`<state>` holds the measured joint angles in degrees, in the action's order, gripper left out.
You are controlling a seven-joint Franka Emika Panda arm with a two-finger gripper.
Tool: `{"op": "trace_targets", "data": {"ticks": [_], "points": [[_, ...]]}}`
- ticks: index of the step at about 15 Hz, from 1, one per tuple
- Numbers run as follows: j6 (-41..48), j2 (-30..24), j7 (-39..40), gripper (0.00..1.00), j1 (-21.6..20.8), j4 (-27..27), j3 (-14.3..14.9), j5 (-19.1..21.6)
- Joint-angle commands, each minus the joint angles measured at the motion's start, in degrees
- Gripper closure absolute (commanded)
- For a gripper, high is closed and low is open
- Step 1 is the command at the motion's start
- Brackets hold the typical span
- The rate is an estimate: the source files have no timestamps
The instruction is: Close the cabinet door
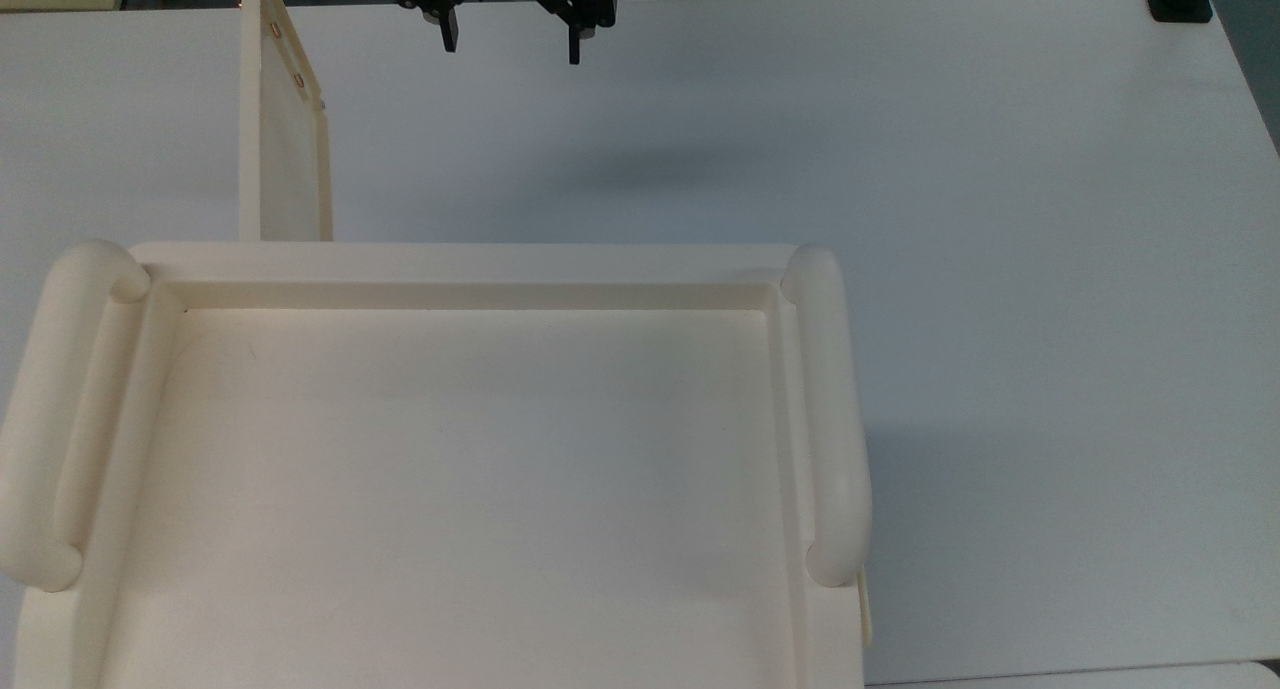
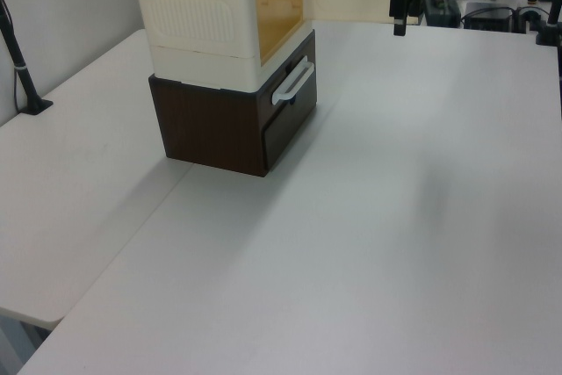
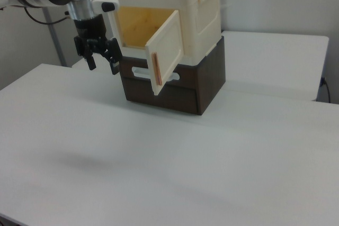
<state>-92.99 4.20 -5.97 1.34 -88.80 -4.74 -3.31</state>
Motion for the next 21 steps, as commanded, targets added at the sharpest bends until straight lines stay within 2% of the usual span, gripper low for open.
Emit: {"op": "trace_targets", "data": {"ticks": [1, 7, 8, 9, 11, 12, 13, 15, 18, 21], "points": [[1.06, -1.39, 3.31, 0.00, 0.86, -1.38, -0.18, 1.29], [0.97, -1.30, 5.80, 0.00, 0.86, -1.29, -0.09, 1.29], [0.62, -1.22, 6.32, 0.06, 0.86, -1.29, -0.09, 1.38], [0.44, -1.13, 7.98, 0.33, 0.86, -1.29, -0.09, 1.47], [0.44, -0.95, 10.27, 0.74, 0.95, -1.20, 0.08, 2.34], [0.44, -0.95, 10.28, 0.86, 1.30, -1.20, 0.09, 2.87], [0.44, -0.95, 10.36, 0.92, 1.47, -1.20, 0.09, 2.96], [0.44, -0.95, 10.45, 1.00, 1.47, -1.20, 0.09, 2.96], [0.44, -0.95, 12.03, 1.00, 1.56, -0.77, 0.09, 2.96], [0.44, -0.60, 12.56, 1.00, 2.79, 2.65, 0.09, 3.14]]}}
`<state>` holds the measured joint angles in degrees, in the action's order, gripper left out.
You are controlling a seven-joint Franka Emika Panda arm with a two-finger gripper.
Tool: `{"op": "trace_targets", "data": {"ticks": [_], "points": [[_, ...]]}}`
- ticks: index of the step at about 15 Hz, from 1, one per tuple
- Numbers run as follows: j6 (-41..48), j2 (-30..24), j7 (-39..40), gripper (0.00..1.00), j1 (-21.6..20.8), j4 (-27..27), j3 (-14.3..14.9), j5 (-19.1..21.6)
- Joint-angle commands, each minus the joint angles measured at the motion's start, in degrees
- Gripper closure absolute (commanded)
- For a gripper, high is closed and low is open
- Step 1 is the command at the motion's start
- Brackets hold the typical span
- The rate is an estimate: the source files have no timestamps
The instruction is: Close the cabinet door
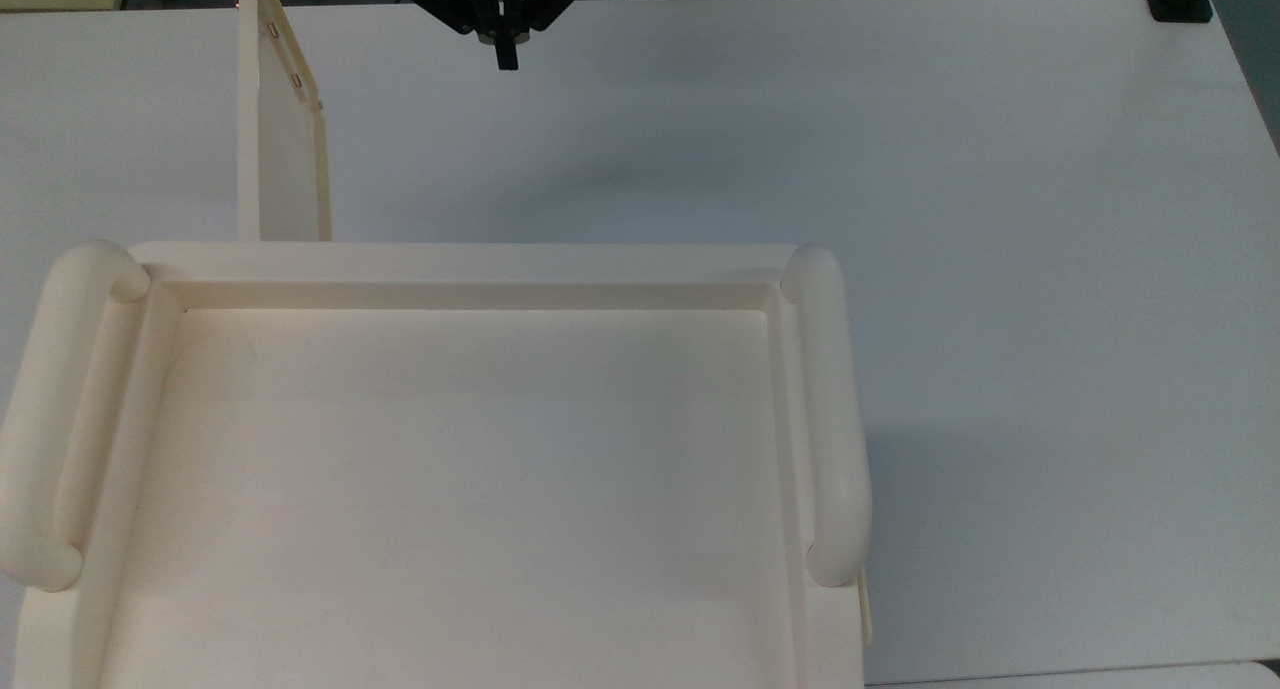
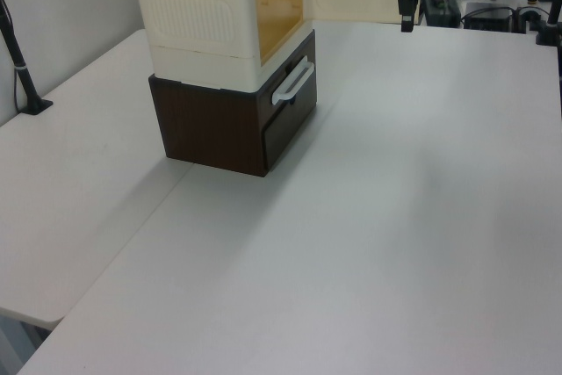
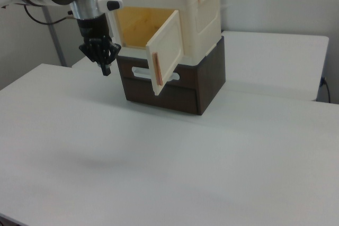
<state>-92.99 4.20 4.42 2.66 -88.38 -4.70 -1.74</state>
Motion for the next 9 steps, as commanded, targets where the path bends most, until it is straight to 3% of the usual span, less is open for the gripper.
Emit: {"op": "trace_targets", "data": {"ticks": [1, 7, 9], "points": [[0.53, -0.69, 2.08, 1.00, 1.56, 3.55, 0.04, 1.57], [-1.13, -0.86, 1.73, 1.00, 4.19, 13.74, 0.21, 1.22], [-5.25, -1.04, 1.64, 1.00, 5.77, 14.29, 0.47, 1.22]]}}
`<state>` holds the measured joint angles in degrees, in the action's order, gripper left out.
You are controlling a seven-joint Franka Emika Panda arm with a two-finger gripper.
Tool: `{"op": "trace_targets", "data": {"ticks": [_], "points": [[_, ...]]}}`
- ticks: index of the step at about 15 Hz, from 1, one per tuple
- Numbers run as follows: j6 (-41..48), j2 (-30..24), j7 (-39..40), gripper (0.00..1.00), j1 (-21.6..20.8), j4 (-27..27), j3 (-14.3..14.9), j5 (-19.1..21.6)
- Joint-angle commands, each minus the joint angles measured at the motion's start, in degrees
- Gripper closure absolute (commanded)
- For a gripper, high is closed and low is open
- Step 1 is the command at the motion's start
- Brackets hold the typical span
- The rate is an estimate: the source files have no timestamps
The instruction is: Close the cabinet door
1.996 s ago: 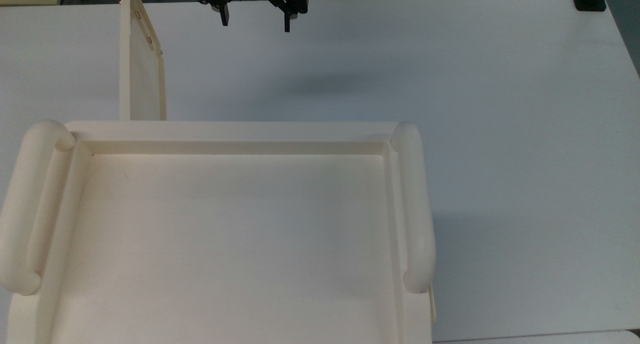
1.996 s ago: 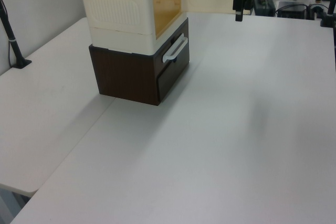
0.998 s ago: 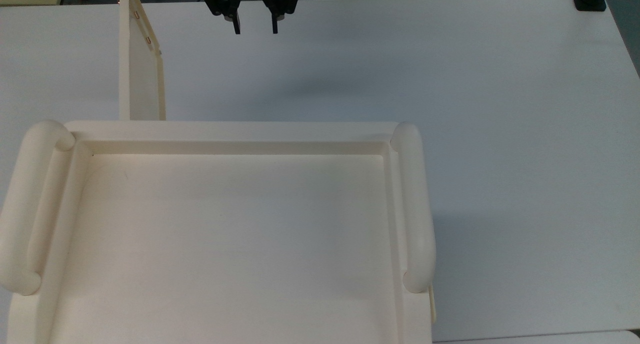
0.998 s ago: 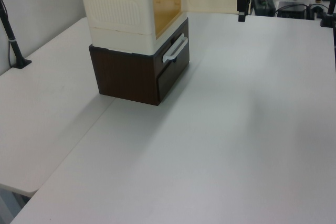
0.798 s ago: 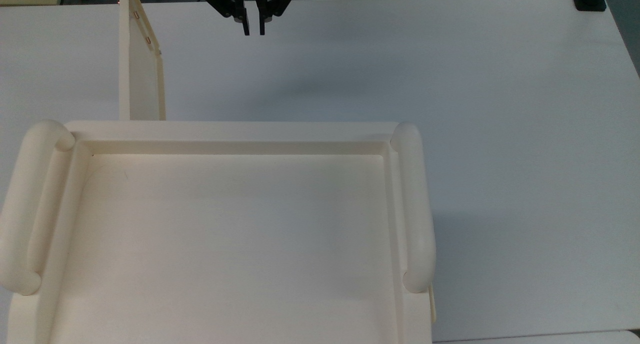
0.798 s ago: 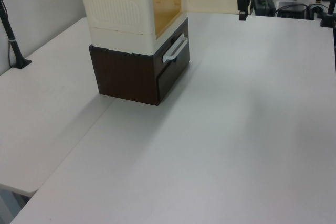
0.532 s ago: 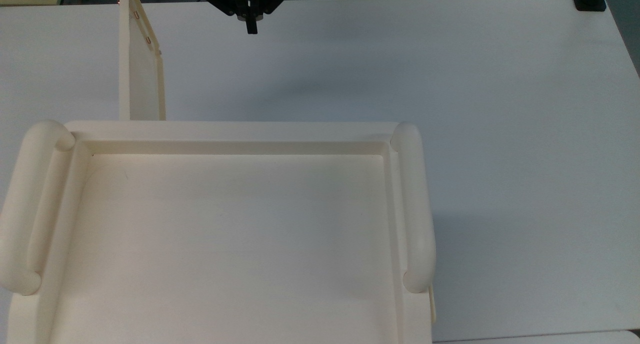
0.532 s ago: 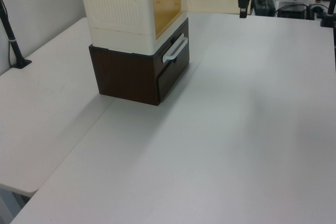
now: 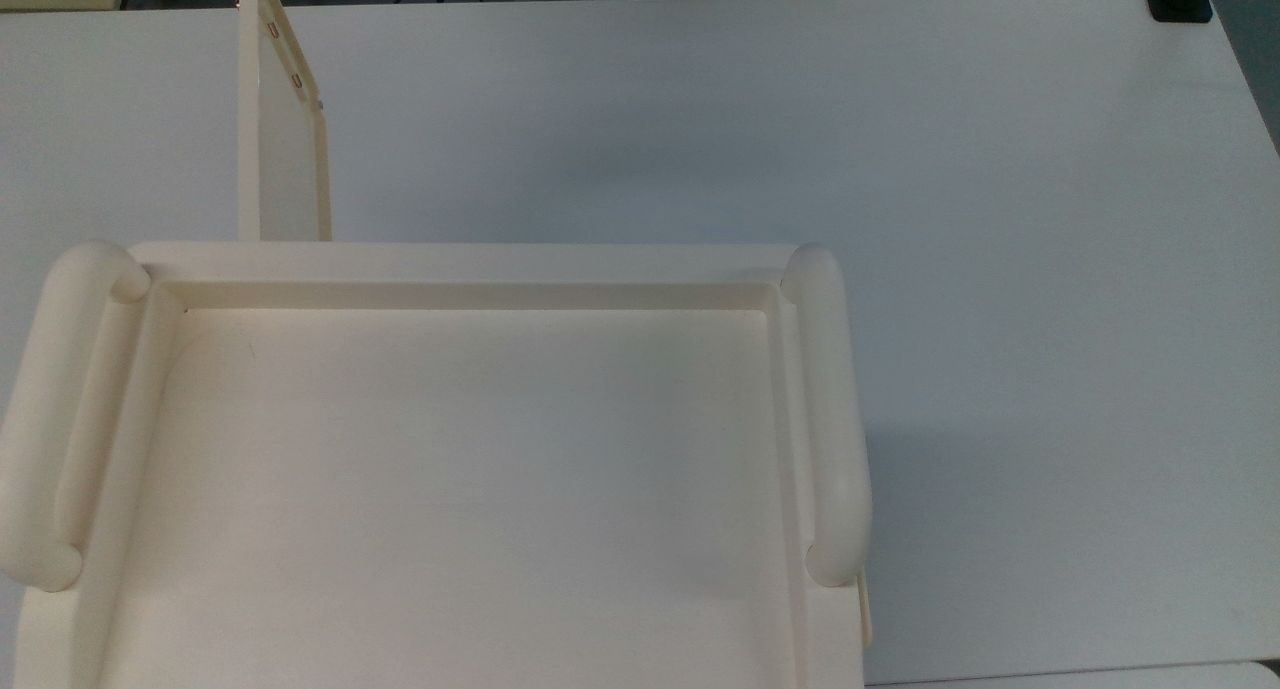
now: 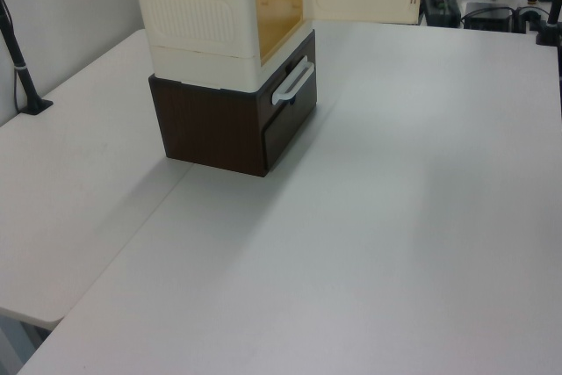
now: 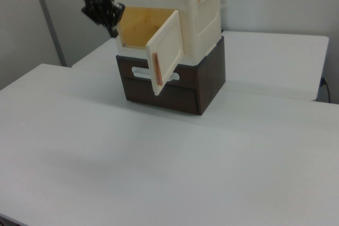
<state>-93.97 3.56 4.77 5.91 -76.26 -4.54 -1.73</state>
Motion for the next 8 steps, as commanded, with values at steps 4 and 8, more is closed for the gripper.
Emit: {"op": "trace_targets", "data": {"ticks": [4, 8], "points": [[-11.22, -0.04, 1.64, 1.00, 7.96, 2.26, 0.59, 1.29], [-13.96, 1.53, 5.13, 1.00, 12.10, 1.65, 0.94, 1.55]]}}
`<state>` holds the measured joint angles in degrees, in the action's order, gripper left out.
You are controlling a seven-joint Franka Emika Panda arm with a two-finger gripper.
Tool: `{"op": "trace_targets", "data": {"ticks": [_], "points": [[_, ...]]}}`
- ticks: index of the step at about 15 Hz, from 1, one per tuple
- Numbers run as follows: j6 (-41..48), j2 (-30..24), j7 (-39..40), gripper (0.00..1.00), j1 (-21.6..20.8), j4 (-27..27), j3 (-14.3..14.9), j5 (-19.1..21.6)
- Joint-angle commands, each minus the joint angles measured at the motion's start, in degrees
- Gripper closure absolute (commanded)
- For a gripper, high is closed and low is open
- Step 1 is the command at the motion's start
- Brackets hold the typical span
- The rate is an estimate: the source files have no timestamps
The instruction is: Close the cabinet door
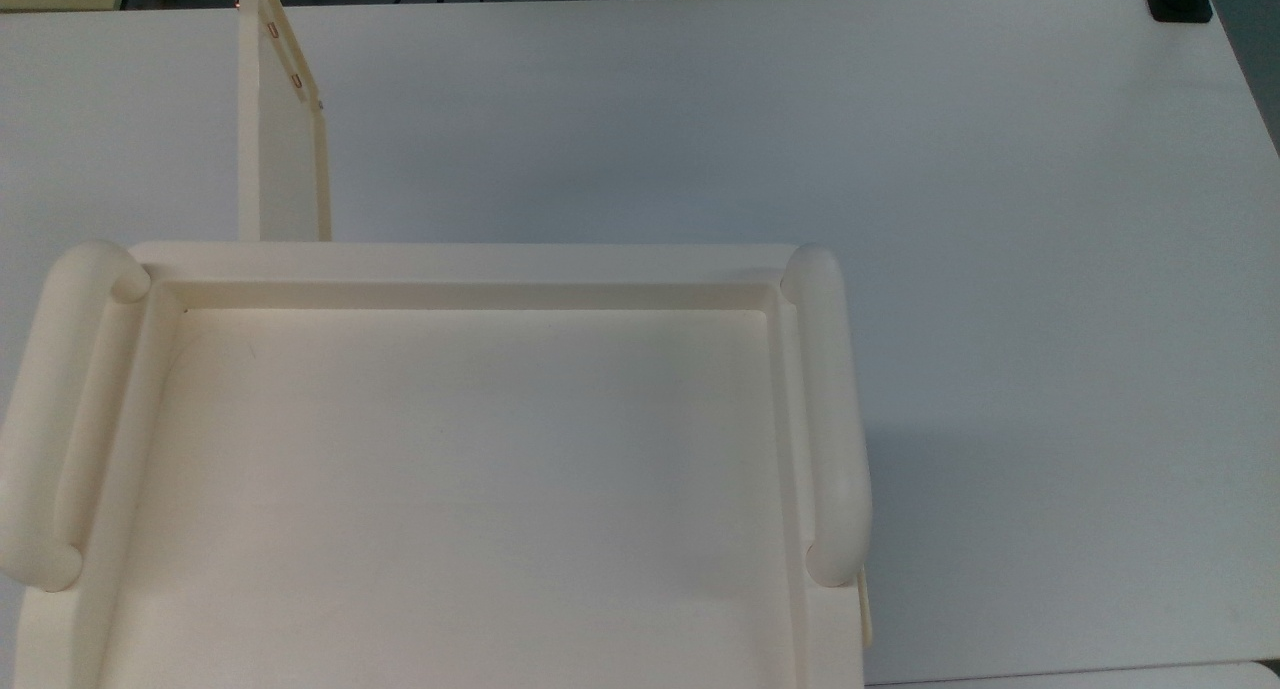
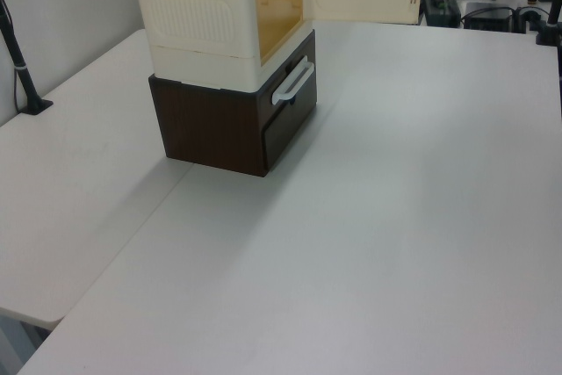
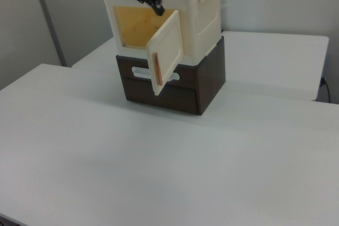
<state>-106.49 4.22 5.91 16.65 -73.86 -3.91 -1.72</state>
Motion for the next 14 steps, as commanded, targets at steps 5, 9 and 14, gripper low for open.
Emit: {"op": "trace_targets", "data": {"ticks": [5, 9, 14], "points": [[0.05, 0.97, 11.91, 1.00, 3.30, -4.45, 0.84, 6.72], [4.62, 1.67, 16.84, 1.00, 3.39, -4.54, 1.80, 13.66], [4.81, 3.15, 16.06, 1.00, 1.03, -4.54, 1.01, 15.17]]}}
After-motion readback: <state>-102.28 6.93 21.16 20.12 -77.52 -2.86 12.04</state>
